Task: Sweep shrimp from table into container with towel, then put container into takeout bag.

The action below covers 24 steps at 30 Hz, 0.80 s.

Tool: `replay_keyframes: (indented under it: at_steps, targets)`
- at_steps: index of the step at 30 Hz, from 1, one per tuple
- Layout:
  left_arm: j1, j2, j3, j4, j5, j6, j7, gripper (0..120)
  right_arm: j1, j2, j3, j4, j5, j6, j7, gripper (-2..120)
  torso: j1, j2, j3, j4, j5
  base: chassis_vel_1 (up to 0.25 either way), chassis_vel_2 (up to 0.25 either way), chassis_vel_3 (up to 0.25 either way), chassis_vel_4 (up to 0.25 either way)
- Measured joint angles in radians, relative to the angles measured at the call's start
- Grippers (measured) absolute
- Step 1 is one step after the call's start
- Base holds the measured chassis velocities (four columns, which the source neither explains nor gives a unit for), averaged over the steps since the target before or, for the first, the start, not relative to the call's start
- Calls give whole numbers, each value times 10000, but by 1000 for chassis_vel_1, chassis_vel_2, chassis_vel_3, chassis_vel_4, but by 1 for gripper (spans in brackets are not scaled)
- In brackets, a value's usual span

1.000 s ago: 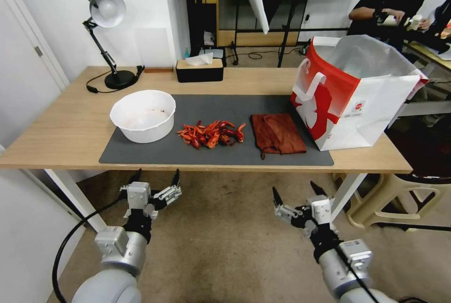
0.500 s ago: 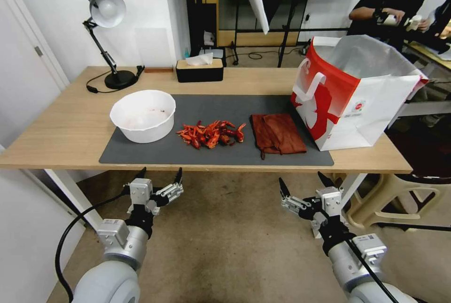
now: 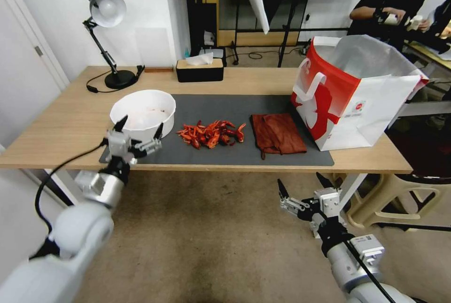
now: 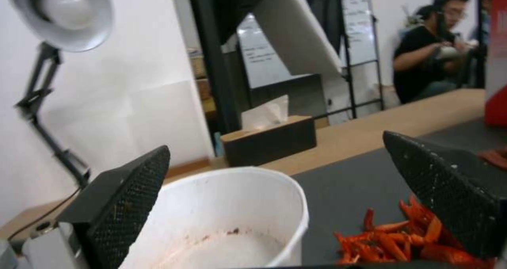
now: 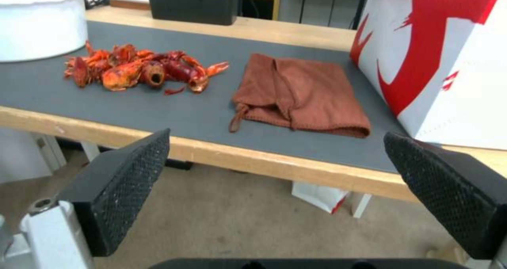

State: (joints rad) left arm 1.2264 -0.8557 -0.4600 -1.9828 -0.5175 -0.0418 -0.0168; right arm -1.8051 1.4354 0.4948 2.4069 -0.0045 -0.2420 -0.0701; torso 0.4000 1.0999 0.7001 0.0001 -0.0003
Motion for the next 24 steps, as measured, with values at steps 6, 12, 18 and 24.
replay_keyframes:
  at_steps: [6, 12, 18, 24]
  targets:
    - [-1777, 1039, 229, 912, -619, 1017, 1650, 100, -9, -3, -85, -66, -157, 5, -65, 100, 1, 0, 0, -7, 2, 0, 0, 0, 0]
    - [-2684, 2325, 141, 1864, -575, 1571, 4519, 100, 182, -365, -183, -252, -157, -33, -74, 100, 1, 0, 0, 0, 1, 0, 0, 0, 0]
    - [-3557, 3154, 280, 3110, 574, 586, 7880, 100, 439, -637, -409, -446, -49, -169, -79, 100, 1, 0, 0, 0, 2, 0, 0, 0, 0]
    - [-4583, 3222, 1097, 3952, 1602, 214, 8906, 100, 422, -691, -443, -493, -91, -176, -76, 100, 1, 0, -1, -5, -1, 0, 0, 0, 0]
